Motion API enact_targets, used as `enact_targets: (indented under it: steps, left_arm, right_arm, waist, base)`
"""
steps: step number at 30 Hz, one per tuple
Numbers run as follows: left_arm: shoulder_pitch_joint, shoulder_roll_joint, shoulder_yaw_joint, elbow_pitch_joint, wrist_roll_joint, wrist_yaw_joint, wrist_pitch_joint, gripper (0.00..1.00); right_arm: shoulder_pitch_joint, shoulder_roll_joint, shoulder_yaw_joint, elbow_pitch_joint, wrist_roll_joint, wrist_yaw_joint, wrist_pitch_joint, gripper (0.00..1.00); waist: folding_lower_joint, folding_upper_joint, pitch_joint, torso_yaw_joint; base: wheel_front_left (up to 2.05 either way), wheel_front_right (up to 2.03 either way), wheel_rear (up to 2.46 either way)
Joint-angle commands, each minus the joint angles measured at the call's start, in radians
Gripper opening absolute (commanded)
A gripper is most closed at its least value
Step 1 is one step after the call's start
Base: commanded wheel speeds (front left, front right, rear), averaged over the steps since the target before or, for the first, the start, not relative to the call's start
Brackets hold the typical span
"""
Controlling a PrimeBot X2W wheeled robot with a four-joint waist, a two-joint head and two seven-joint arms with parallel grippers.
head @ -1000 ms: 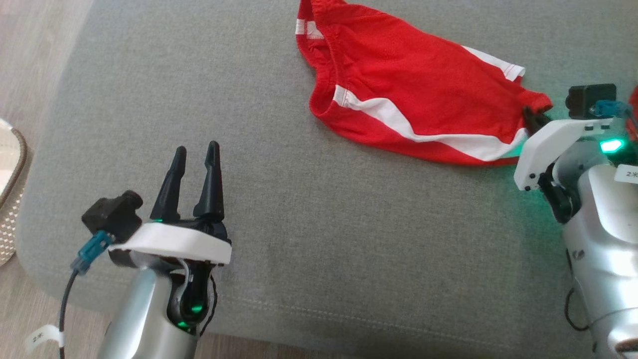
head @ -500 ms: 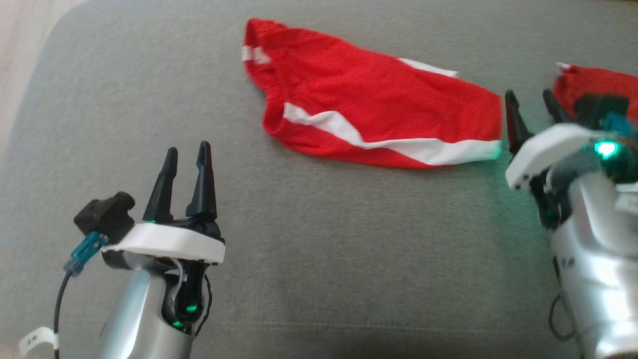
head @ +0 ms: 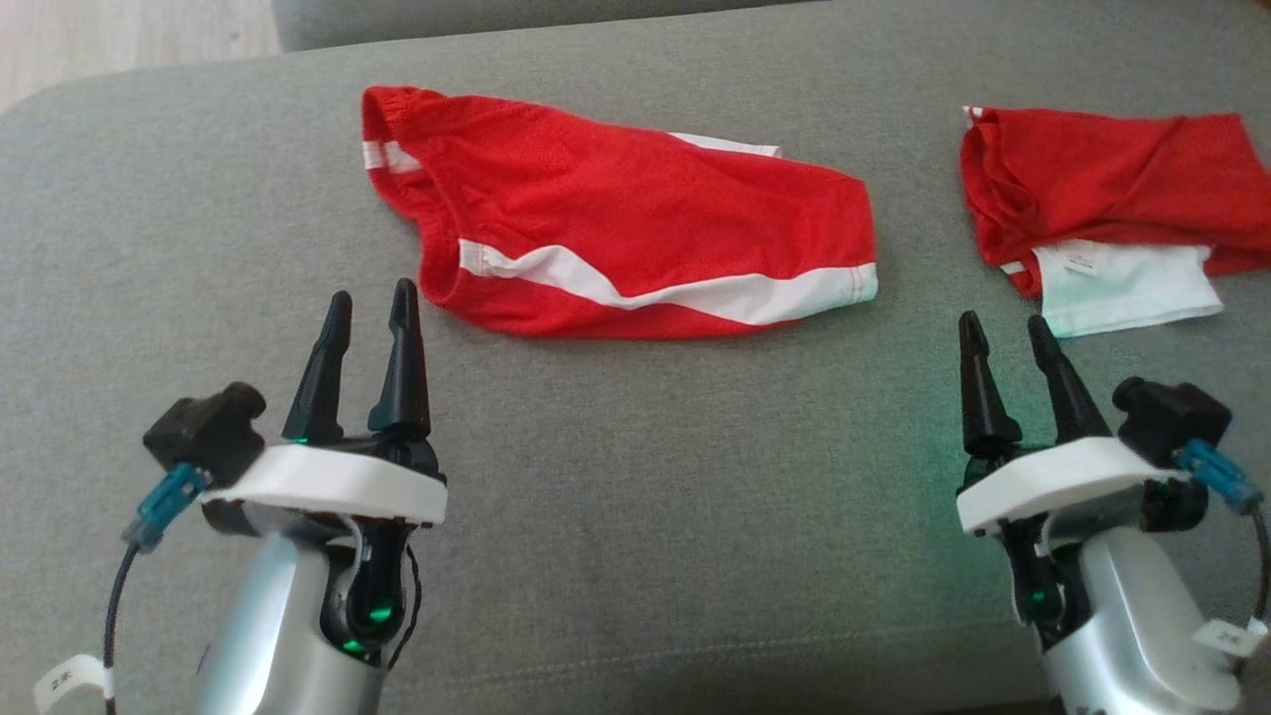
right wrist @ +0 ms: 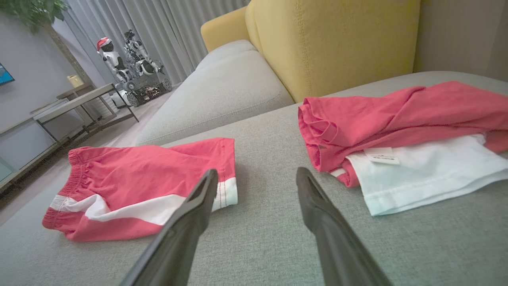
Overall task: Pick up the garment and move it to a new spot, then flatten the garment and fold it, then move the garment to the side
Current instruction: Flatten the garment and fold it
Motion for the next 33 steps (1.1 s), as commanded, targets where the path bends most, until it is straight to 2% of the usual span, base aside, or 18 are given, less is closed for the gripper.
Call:
enact_targets:
  steps: [1, 10, 17, 24, 33]
  left_arm:
    - [-0.023, 0.01, 0.033, -0.034, -0.004, 0.002, -0.008, 1.0]
    - [-0.037, 0.014, 0.031, 0.024, 0.032, -0.007, -0.008, 1.0]
    - [-0.157, 0.084, -0.037, 0.164, 0.14, 0.016, 0.088, 1.0]
    - [-0.295, 0.145, -0.066, 0.265, 0.198, 0.028, 0.183, 1.0]
    - [-0.379, 0.177, -0.093, 0.34, 0.224, 0.017, 0.231, 1.0]
  right_arm:
    - [-0.014, 0.007, 0.027, -0.044, 0.001, -0.001, -0.012, 1.0]
    - [0.01, 0.016, 0.036, -0.114, -0.008, -0.001, -0.004, 1.0]
    - [-0.004, 0.022, 0.052, -0.131, -0.032, -0.001, -0.008, 1.0]
    - [-0.022, 0.024, 0.071, -0.118, -0.024, -0.001, -0.028, 1.0]
    - [-0.042, 0.025, 0.088, -0.088, 0.0, -0.001, -0.053, 1.0]
  waist:
    - [0.0, 0.0, 0.002, -0.006]
    - [0.0, 0.0, 0.016, -0.027]
    - [0.0, 0.0, 0.068, -0.056]
    - [0.0, 0.0, 0.107, -0.085]
    - [0.0, 0.0, 0.126, -0.105]
  base:
    - [0.0, 0.0, 0.0]
    - [0.0, 0.0, 0.0]
    - [0.0, 0.0, 0.0]
    - [0.0, 0.0, 0.0]
    - [0.0, 0.0, 0.0]
